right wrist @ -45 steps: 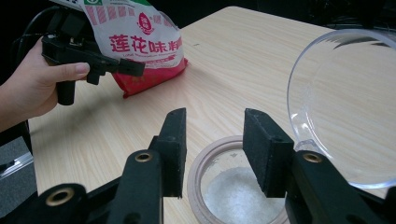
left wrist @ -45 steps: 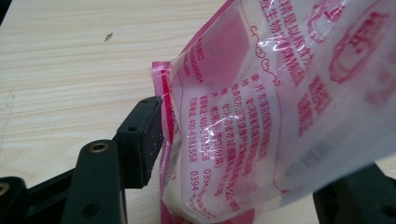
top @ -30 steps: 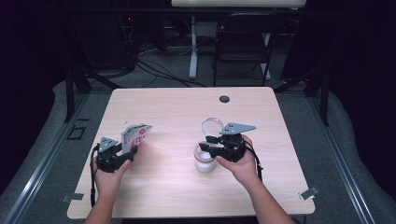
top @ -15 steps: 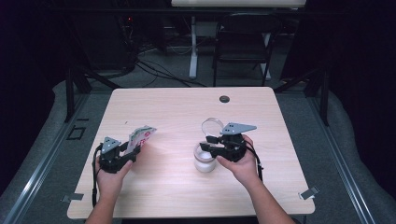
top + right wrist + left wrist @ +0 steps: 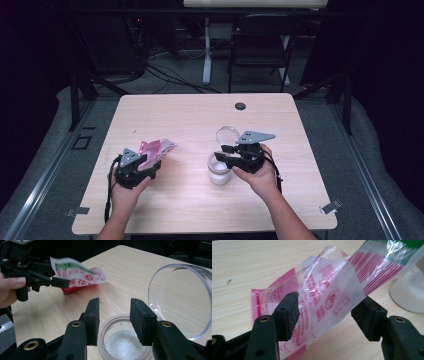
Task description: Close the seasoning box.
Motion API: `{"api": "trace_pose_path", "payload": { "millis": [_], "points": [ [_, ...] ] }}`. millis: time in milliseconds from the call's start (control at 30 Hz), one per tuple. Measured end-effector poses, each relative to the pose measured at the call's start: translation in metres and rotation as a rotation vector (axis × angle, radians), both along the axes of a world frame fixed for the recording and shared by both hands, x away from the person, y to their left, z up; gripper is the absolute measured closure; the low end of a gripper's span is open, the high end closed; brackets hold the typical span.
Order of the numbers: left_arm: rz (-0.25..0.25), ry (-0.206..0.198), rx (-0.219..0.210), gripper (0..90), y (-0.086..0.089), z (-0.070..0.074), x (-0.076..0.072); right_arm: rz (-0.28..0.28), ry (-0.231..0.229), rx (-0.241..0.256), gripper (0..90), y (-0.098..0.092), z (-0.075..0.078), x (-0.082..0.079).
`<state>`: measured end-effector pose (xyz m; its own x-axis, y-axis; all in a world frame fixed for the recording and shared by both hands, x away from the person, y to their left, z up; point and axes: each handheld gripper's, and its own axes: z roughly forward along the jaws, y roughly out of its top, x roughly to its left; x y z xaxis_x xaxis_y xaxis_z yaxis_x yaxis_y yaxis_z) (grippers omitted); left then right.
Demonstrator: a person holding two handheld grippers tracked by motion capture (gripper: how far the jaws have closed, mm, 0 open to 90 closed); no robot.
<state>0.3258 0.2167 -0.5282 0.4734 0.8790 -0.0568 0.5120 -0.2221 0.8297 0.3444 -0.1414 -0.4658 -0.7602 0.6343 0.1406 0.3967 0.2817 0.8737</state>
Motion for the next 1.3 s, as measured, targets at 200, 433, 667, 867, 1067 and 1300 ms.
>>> {"api": "trace_pose_path", "payload": {
  "millis": [200,433,667,867,1067,1300],
  "points": [
    [-0.051,0.005,0.033,38.3,-0.016,-0.002,-0.001,-0.013,-0.007,0.008,61.6,-0.003,0.003,-0.001],
    [-0.090,0.018,0.058,38.3,-0.028,-0.007,0.000,-0.030,-0.001,0.015,65.6,-0.009,0.005,-0.001],
    [-0.128,0.025,0.073,37.3,-0.036,-0.010,0.000,-0.050,-0.005,0.023,66.9,-0.013,0.006,0.000],
    [-0.133,0.023,0.092,37.3,-0.041,-0.011,-0.001,-0.053,-0.005,0.022,67.4,-0.015,0.006,-0.001],
    [-0.135,0.026,0.089,38.6,-0.043,-0.010,-0.002,-0.056,-0.006,0.024,67.6,-0.017,0.007,0.000],
    [-0.152,0.030,0.075,41.4,-0.045,-0.009,-0.003,-0.060,-0.008,0.031,66.9,-0.019,0.008,-0.001]
  ]
}}
